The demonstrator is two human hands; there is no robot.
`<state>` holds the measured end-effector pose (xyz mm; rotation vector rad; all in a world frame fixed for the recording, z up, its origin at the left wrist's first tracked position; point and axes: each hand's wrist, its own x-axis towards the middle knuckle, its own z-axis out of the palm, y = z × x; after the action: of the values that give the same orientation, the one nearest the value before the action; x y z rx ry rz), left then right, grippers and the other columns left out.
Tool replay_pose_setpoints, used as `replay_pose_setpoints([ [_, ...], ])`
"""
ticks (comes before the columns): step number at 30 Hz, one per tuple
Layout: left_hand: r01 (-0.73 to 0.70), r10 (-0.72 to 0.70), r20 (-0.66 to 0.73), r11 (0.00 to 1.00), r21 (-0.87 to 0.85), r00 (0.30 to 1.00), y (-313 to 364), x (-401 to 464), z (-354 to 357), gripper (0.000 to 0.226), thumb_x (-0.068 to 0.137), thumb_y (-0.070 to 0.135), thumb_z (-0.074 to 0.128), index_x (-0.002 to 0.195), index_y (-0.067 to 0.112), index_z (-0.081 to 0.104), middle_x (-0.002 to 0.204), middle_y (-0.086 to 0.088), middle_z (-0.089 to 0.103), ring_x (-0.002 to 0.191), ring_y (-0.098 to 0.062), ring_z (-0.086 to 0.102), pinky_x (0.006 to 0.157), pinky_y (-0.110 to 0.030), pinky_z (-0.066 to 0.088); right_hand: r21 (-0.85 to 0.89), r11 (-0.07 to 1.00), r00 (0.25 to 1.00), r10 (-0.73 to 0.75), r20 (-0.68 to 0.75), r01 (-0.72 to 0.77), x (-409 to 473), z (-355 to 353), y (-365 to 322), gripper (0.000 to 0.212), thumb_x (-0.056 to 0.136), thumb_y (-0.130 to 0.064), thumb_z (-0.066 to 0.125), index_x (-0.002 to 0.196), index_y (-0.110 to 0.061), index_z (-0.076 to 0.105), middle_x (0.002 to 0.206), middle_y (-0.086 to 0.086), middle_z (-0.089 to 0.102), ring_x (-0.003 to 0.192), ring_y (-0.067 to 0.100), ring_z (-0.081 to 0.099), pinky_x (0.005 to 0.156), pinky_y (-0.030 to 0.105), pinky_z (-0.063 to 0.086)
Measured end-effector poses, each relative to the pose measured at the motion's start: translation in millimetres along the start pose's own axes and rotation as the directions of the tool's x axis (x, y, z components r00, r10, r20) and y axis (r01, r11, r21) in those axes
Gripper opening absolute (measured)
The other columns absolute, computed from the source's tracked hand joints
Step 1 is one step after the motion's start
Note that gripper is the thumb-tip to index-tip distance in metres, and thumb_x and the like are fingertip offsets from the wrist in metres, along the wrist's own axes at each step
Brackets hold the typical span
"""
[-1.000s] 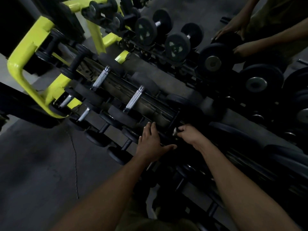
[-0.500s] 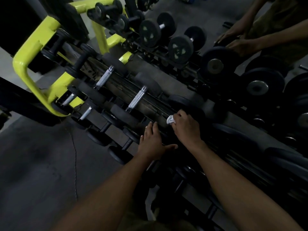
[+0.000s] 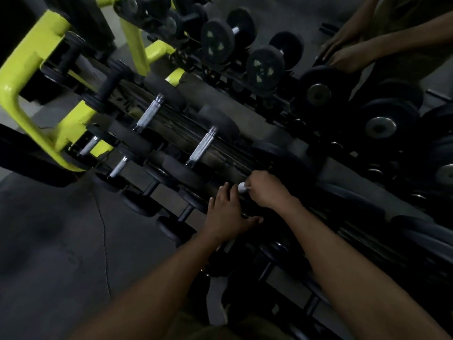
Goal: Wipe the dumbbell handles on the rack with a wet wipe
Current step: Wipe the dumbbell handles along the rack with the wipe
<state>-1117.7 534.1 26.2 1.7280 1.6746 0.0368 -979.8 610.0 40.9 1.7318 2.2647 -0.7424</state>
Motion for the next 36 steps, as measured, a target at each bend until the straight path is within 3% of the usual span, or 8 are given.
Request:
replay_pose_setpoints([
  [4,-0.019,0.018,-0.044,1.0,-0.016,0.999,-22.9,0.7,-35.5,0.099,0.087,0.066,0.062,0.159,0.015,0.018,0.169,-0.007,0.011,0.156,-0.022,0.0,0.125,-0.045,0.002,0.213,0.974,0.996,0.066,0.064,-0.078,23.1,-2.5,-8.9,0.018,0.085,-0.017,0.057,0.071,-0.013,0.068,0.077,0.011,0.069,0.081,0.025,0.068,0.063,0.025,0.046],
  [8,0.01,0.006,-0.266,0.998,0.061,0.964,-64.4,1.4,-71.0,0.091,0.088,0.062,0.06,0.157,0.016,0.023,0.169,-0.005,0.007,0.156,-0.02,0.0,0.126,-0.044,0.0,0.412,0.906,0.993,0.116,-0.032,-0.093,44.4,-11.3,-34.4,0.021,0.088,-0.032,0.066,0.076,-0.017,0.073,0.067,-0.008,0.058,0.065,0.004,0.055,0.051,0.007,0.031],
  [13,0.12,-0.113,-0.267,0.993,0.008,0.957,-117.2,23.2,-100.9,0.099,0.088,0.061,0.063,0.158,0.009,0.018,0.167,-0.012,0.016,0.155,-0.026,0.011,0.126,-0.044,0.011,0.456,0.889,0.973,0.068,-0.22,0.041,79.2,-20.7,-82.5,0.021,0.091,-0.025,0.064,0.085,-0.007,0.073,0.097,0.006,0.062,0.087,0.016,0.058,0.069,0.019,0.036],
  [16,0.084,-0.092,-0.134,0.994,-0.064,0.987,-139.9,42.1,-112.9,0.103,0.088,0.058,0.067,0.158,0.004,0.015,0.165,-0.017,0.02,0.152,-0.03,0.021,0.123,-0.043,0.022,0.378,0.922,0.965,0.021,-0.263,0.083,97.5,-22.5,-111.0,0.009,0.088,-0.019,0.063,0.093,-0.013,0.067,0.106,0.006,0.061,0.094,0.022,0.061,0.079,0.031,0.049],
  [21,0.058,-0.06,-0.054,0.997,-0.053,0.997,-157.8,57.2,-115.2,0.112,0.084,0.06,0.07,0.159,0.005,0.009,0.167,-0.015,0.015,0.153,-0.028,0.019,0.122,-0.048,0.026,0.237,0.965,0.975,-0.059,-0.214,0.111,107.5,-16.3,-140.3,0.015,0.091,-0.017,0.055,0.102,-0.023,0.048,0.092,-0.022,0.051,0.076,0.022,0.059,0.067,0.035,0.049],
  [28,0.059,-0.059,0.024,0.998,-0.007,0.998,-164.7,64.6,-112.7,0.118,0.085,0.069,0.061,0.16,0.007,-0.006,0.17,-0.012,0.0,0.157,-0.023,0.004,0.125,-0.049,0.018,0.05,0.983,0.984,-0.18,0.017,0.179,112.0,-4.0,-130.6,0.029,0.099,-0.021,0.05,0.125,-0.026,0.061,0.125,-0.007,0.057,0.102,0.024,0.063,0.085,0.03,0.05],
  [33,0.097,-0.099,0.1,0.995,0.027,0.99,-159.7,66.8,-117.8,0.119,0.088,0.07,0.058,0.159,0.008,-0.014,0.169,-0.012,-0.009,0.157,-0.023,-0.002,0.125,-0.052,0.013,-0.099,0.988,0.98,-0.134,-0.148,0.12,121.0,-8.7,-115.8,0.037,0.097,-0.021,0.049,0.132,-0.033,0.054,0.138,-0.008,0.047,0.11,0.023,0.058,0.075,0.035,0.052],
  [36,0.162,-0.163,0.131,0.987,0.015,0.978,-151.7,70.6,-121.5,0.12,0.088,0.066,0.061,0.158,0.007,-0.018,0.169,-0.013,-0.012,0.157,-0.025,-0.003,0.123,-0.054,0.01,-0.166,0.986,0.956,-0.033,-0.293,-0.017,129.8,-5.5,-105.5,0.039,0.093,-0.018,0.053,0.132,-0.025,0.053,0.142,-0.005,0.043,0.097,0.027,0.06,0.063,0.038,0.054],
])
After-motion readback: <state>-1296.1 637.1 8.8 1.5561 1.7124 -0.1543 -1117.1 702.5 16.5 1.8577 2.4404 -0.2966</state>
